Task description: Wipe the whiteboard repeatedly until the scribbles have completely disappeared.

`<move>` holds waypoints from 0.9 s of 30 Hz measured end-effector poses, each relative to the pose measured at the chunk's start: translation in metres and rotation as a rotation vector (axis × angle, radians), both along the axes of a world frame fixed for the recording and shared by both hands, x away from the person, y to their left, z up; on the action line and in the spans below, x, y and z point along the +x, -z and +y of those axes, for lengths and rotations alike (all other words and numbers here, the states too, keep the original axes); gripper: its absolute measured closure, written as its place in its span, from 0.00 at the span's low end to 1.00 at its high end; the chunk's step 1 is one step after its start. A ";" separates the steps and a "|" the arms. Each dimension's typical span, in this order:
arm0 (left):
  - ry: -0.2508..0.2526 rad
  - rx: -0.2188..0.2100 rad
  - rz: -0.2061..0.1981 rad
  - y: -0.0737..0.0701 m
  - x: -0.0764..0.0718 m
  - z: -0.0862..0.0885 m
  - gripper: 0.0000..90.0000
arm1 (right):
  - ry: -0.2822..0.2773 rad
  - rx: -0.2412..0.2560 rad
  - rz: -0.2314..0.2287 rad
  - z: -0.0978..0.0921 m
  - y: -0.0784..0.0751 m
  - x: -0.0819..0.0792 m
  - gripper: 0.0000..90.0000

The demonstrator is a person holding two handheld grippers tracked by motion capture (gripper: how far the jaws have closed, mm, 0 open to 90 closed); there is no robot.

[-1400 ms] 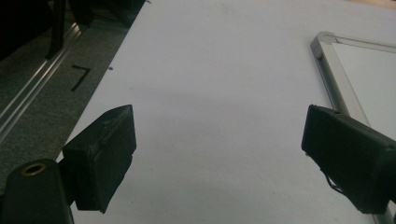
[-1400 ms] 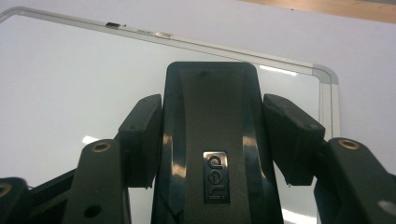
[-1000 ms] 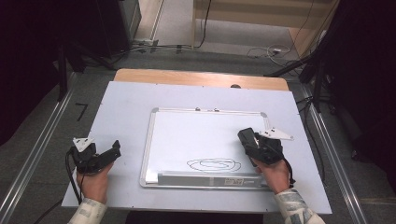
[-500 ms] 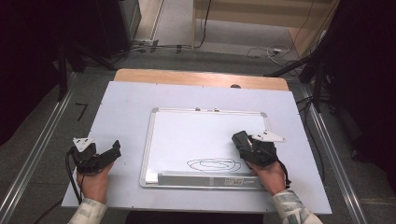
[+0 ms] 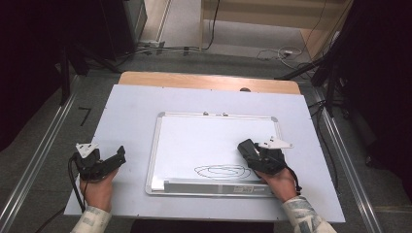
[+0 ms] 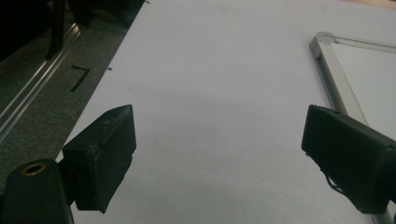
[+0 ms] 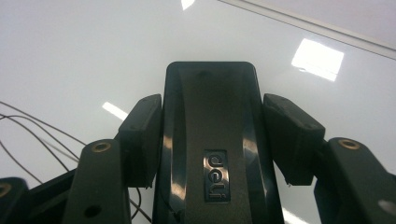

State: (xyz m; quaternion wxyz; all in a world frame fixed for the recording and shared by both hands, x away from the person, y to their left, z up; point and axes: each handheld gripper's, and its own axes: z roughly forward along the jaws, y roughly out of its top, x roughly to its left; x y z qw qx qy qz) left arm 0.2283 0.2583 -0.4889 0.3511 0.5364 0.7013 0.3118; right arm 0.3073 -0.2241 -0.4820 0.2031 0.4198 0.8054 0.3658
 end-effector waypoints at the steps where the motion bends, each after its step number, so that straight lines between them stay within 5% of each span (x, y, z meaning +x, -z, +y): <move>1: 0.000 0.000 0.000 0.000 0.000 0.000 0.11 | -0.014 -0.007 0.004 0.002 0.001 -0.001 0.43; 15: 0.001 -0.001 0.000 0.000 0.000 0.000 0.11 | -0.045 -0.029 0.057 0.006 0.007 0.001 0.37; 27: 0.006 0.002 0.001 0.000 0.000 -0.001 0.11 | -0.042 -0.006 0.041 0.004 -0.002 0.003 0.41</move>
